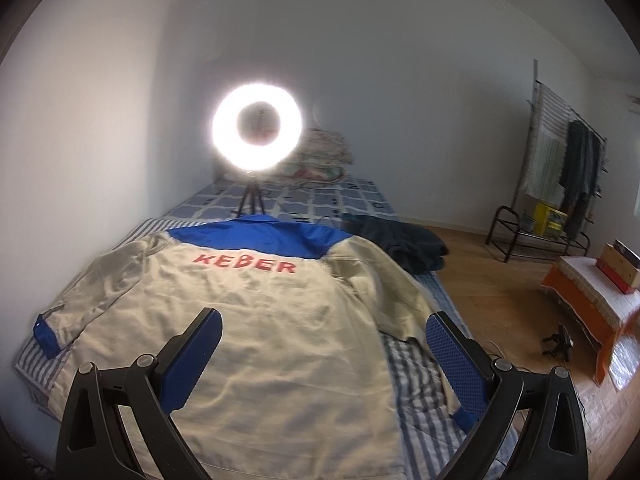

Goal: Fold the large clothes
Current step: 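Move both grippers to the jacket side with the blue-cuffed sleeve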

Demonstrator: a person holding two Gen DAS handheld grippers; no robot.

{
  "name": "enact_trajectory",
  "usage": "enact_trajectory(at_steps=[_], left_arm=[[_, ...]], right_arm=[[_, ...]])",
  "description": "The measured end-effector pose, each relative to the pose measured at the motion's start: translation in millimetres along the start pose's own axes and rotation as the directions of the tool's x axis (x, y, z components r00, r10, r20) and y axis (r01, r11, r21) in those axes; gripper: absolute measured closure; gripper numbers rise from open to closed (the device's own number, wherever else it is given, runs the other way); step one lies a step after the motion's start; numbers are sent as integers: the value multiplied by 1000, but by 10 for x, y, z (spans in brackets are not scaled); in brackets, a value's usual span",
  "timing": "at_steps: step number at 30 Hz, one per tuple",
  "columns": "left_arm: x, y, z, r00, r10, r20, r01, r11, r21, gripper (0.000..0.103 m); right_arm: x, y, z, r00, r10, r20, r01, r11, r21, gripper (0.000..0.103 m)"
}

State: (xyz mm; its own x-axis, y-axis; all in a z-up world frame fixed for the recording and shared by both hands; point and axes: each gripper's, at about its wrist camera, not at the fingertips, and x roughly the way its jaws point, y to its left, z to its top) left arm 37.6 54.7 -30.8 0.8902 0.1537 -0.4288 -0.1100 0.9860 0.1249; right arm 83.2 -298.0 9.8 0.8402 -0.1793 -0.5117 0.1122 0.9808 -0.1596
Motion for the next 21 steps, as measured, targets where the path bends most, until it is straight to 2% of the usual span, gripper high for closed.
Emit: enact_trajectory(at_steps=[6, 9, 11, 12, 15, 17, 19, 21], left_arm=[[138, 280, -143, 999, 10, -51, -11, 1000, -24, 1], [161, 399, -245, 998, 27, -52, -28, 999, -31, 3], [196, 491, -320, 997, 23, -67, -26, 999, -44, 4], [233, 528, -359, 997, 20, -79, -24, 999, -48, 9], [367, 624, -482, 991, -1, -132, -7, 998, -58, 18], [463, 670, -552, 986, -25, -166, 12, 997, -78, 19], [552, 711, -613, 981, -42, -189, 25, 995, -92, 19], [619, 745, -654, 978, -62, -199, 42, 994, -101, 19]], right_arm=[[158, 364, 133, 993, 119, 11, -118, 991, -58, 0], [268, 604, 212, 974, 225, 14, -223, 971, -85, 0], [396, 832, 279, 952, 305, -9, -304, 947, -101, 1], [438, 909, 291, 945, 325, -19, -326, 940, -105, 2], [684, 1274, 317, 904, 418, -86, -426, 899, -105, 11], [896, 1560, 288, 856, 494, -155, -508, 858, -71, 15], [1057, 1781, 240, 816, 540, -207, -558, 829, -37, 21], [1286, 2044, 153, 762, 589, -269, -610, 793, 8, 28]])
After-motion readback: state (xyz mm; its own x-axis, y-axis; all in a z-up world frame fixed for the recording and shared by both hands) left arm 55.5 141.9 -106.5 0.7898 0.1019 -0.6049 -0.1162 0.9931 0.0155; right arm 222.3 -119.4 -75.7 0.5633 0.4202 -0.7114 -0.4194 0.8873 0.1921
